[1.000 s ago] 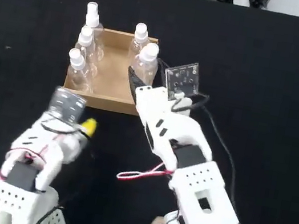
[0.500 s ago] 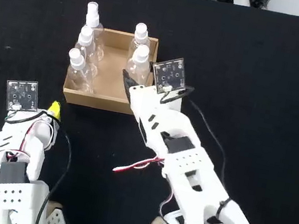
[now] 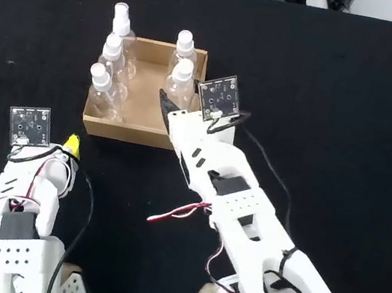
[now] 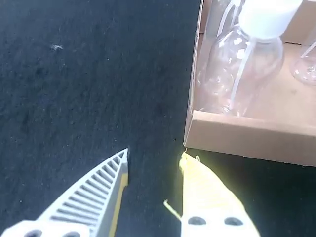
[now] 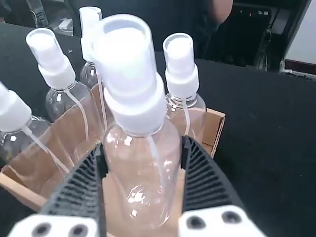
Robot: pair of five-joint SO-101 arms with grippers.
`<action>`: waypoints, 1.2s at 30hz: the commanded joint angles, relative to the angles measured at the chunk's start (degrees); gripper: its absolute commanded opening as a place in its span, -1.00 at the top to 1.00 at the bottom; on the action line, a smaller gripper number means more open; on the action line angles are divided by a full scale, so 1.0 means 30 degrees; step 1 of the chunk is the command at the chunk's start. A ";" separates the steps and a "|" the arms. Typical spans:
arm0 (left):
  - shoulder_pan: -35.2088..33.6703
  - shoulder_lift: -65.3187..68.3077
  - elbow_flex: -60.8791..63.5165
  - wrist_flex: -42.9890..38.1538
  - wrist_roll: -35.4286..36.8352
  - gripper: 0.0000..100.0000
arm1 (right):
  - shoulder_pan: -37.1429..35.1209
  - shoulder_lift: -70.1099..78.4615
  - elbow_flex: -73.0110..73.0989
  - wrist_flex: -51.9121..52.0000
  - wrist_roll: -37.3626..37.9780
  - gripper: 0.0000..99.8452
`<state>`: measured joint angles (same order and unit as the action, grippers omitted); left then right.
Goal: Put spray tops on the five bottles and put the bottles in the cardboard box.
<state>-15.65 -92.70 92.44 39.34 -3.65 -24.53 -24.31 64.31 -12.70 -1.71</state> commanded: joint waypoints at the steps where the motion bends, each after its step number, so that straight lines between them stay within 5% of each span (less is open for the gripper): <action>1: -0.0249 -0.0264 -0.0425 -0.0440 0.0147 0.94 | -0.0264 -0.0132 -0.0103 -0.0733 -0.0117 0.98; 26: -0.0249 -0.0264 -0.0249 -0.1143 0.0000 0.94 | -0.0322 0.3033 -0.0777 -0.1817 -0.0029 0.97; 36: -0.0278 -0.0264 -0.0220 -0.1143 0.0000 0.94 | -0.1407 0.2916 -0.0630 -0.1641 -0.0029 0.67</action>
<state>-16.00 -92.70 92.44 36.88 -3.65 -26.29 -15.08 64.31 -16.13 -1.71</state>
